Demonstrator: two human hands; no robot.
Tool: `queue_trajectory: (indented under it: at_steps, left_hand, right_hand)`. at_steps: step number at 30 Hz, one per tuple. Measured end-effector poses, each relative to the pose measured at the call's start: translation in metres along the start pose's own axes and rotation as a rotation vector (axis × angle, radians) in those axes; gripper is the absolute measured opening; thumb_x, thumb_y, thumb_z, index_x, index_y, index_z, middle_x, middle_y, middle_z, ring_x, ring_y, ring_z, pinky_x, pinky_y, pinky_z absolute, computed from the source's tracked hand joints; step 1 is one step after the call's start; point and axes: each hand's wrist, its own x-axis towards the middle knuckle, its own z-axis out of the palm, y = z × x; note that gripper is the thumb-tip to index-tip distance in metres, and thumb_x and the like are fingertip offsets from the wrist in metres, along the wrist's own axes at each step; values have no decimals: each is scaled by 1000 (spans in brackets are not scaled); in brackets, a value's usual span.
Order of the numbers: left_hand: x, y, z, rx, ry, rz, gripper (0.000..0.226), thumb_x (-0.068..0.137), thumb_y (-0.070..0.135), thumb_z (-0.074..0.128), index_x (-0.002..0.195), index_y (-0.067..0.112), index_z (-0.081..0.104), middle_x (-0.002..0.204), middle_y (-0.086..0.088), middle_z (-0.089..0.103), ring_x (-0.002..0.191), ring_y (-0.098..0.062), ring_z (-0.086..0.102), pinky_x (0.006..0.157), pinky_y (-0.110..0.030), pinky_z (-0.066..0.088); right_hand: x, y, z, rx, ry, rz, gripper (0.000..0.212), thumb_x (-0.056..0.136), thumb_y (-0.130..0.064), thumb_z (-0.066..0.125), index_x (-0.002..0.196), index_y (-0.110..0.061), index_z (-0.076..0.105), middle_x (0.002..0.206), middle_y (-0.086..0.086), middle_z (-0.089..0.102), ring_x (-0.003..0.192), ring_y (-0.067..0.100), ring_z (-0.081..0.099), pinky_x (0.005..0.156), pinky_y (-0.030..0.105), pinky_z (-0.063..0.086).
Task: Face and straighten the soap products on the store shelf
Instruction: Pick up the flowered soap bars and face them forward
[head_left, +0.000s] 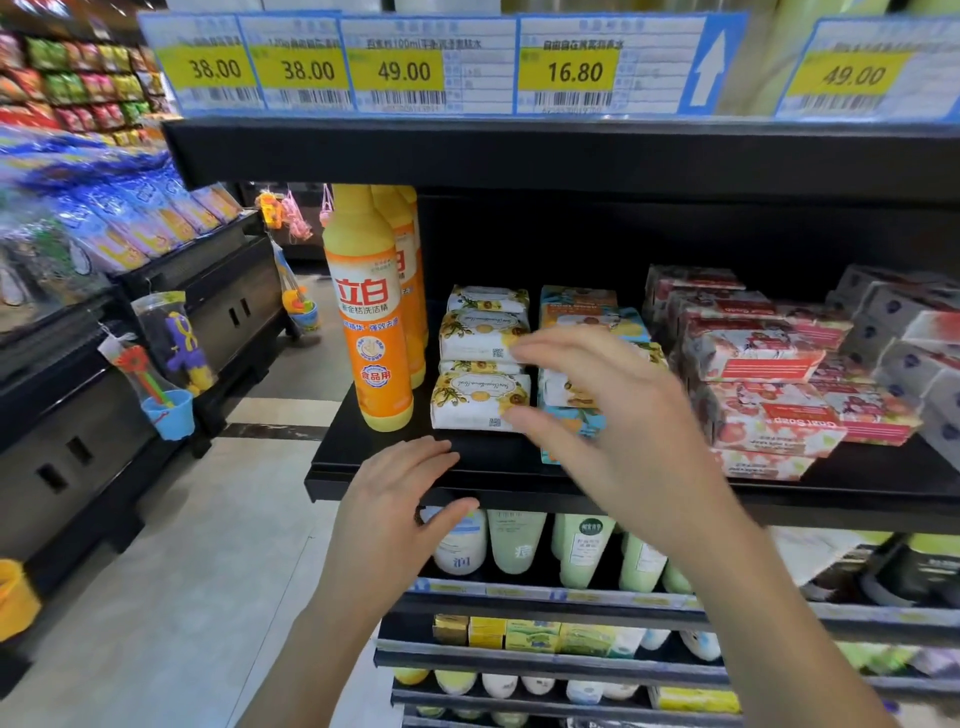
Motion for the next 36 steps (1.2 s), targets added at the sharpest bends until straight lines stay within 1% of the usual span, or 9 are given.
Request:
queue_trajectory:
  at_steps: [3, 5, 6, 9, 14, 19, 25, 29, 36]
  left_hand:
    - [-2, -8, -2, -23, 12, -3, 55, 87, 57, 60, 121, 16, 74, 125, 2, 71, 120, -19, 63, 102, -45, 52]
    - [-4, -15, -5, -26, 14, -6, 53, 87, 55, 61, 121, 17, 74, 125, 3, 71, 120, -18, 63, 100, -46, 52]
    - [-5, -19, -6, -26, 20, -5, 53, 87, 55, 61, 121, 17, 74, 125, 4, 70, 120, -18, 63, 101, -46, 52]
    - [-8, -29, -12, -41, 52, -35, 54, 85, 58, 62, 121, 20, 75, 129, 7, 69, 124, -12, 60, 105, -40, 48]
    - [-9, -31, -15, -83, 72, -62, 56, 84, 61, 61, 122, 22, 74, 131, 11, 67, 125, -5, 55, 106, -34, 43]
    - [-9, -31, -12, -96, 92, -54, 56, 84, 59, 61, 121, 20, 75, 130, 7, 69, 125, -6, 53, 105, -37, 44]
    - [-9, -32, -10, -97, 97, -62, 56, 84, 60, 62, 121, 20, 75, 129, 7, 69, 125, -8, 56, 105, -40, 47]
    - [-9, -31, -10, -87, 101, -66, 53, 84, 58, 70, 121, 19, 75, 129, 6, 69, 124, -8, 55, 104, -39, 46]
    - [-9, -28, -13, -88, 91, -85, 53, 80, 52, 72, 122, 20, 74, 130, 6, 69, 125, -8, 55, 106, -38, 43]
  right_hand:
    - [9, -22, 29, 65, -160, 41, 48, 96, -26, 72, 141, -18, 59, 141, -6, 58, 129, 4, 47, 106, 0, 23]
    - [18, -25, 51, 57, -296, 120, 56, 100, -28, 66, 152, -22, 46, 153, -10, 45, 136, 2, 35, 100, -7, 12]
    - [21, -23, 60, 50, -341, 155, 60, 101, -29, 64, 155, -22, 39, 158, -11, 39, 140, 3, 30, 103, -4, 12]
    - [31, -15, 79, 4, -412, 273, 71, 101, -29, 64, 160, -15, 28, 165, -2, 29, 151, 14, 23, 121, 27, 22]
    - [42, 2, 96, -222, -476, 390, 71, 99, -26, 66, 156, -5, 28, 159, 12, 32, 148, 29, 25, 123, 37, 18]
    - [48, 8, 101, -282, -480, 425, 65, 99, -19, 65, 153, -5, 31, 155, 13, 33, 145, 32, 25, 119, 38, 23]
    - [48, 9, 98, -219, -481, 432, 65, 94, -24, 73, 151, -10, 43, 147, 9, 37, 139, 31, 30, 116, 38, 30]
    - [46, 8, 95, -151, -485, 457, 70, 93, -24, 74, 154, -15, 40, 149, 12, 42, 140, 32, 37, 114, 39, 34]
    - [39, 0, 94, -117, -412, 494, 68, 93, -25, 74, 149, -9, 41, 146, 10, 46, 137, 29, 38, 109, 35, 33]
